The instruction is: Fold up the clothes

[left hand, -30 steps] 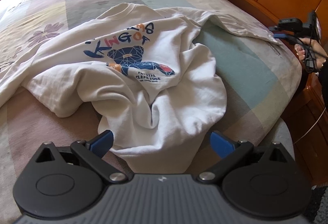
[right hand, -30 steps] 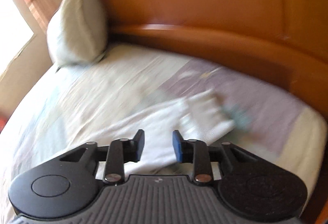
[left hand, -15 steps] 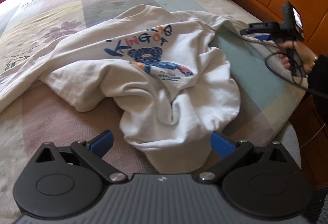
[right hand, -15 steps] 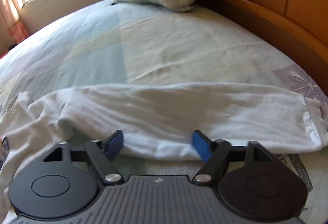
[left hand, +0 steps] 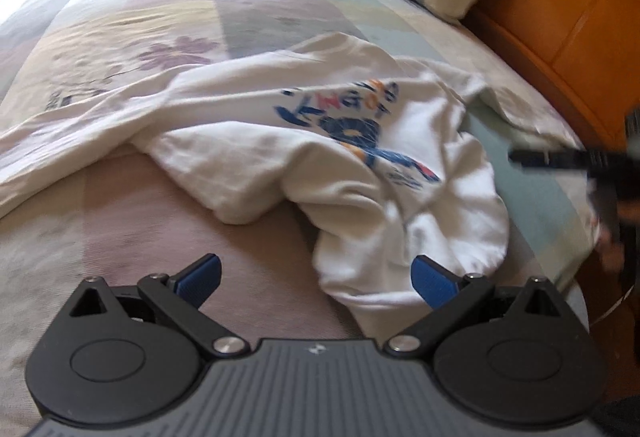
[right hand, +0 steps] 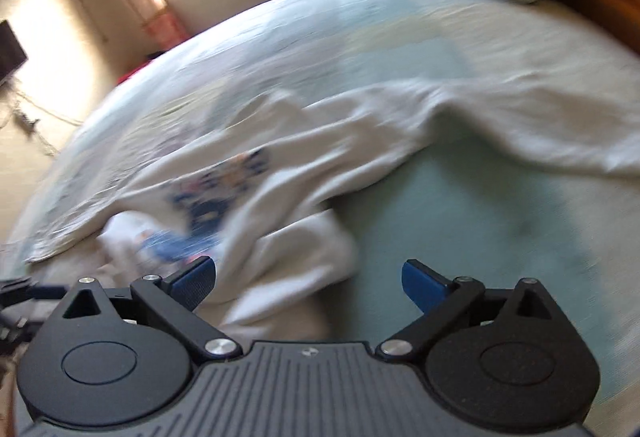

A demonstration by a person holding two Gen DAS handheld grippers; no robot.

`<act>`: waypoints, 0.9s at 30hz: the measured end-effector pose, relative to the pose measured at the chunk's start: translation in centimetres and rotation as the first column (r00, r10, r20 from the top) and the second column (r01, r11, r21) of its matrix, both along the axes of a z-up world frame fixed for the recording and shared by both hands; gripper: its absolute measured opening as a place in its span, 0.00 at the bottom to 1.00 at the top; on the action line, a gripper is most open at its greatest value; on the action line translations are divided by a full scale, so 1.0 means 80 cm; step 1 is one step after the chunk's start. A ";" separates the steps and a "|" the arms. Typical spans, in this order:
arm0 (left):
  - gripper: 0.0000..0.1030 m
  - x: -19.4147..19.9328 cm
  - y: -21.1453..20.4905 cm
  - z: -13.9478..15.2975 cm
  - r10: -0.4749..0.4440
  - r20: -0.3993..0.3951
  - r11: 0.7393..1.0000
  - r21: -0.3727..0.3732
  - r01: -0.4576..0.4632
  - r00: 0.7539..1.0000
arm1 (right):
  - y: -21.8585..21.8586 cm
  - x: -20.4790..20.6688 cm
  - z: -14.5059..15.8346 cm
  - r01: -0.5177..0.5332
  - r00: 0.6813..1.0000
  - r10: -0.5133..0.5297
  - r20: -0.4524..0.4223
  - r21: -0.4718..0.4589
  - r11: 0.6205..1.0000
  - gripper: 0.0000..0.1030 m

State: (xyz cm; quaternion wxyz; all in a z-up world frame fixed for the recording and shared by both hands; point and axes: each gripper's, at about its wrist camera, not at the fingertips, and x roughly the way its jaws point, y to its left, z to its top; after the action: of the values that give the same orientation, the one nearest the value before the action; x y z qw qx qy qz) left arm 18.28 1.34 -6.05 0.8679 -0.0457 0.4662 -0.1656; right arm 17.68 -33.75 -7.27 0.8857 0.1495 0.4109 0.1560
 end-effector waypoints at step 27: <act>0.99 0.144 0.129 -0.102 0.265 -0.105 0.728 -0.630 -0.271 0.958 | 0.022 -0.032 0.005 0.103 0.992 -0.114 0.050 0.193 0.976 1.00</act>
State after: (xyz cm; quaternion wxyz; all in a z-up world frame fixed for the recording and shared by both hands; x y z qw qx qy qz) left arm 29.76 11.67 -14.18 0.8132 -0.4048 0.3741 -0.1868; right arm 15.13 -32.00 -6.83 0.8866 0.2510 0.3582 0.1504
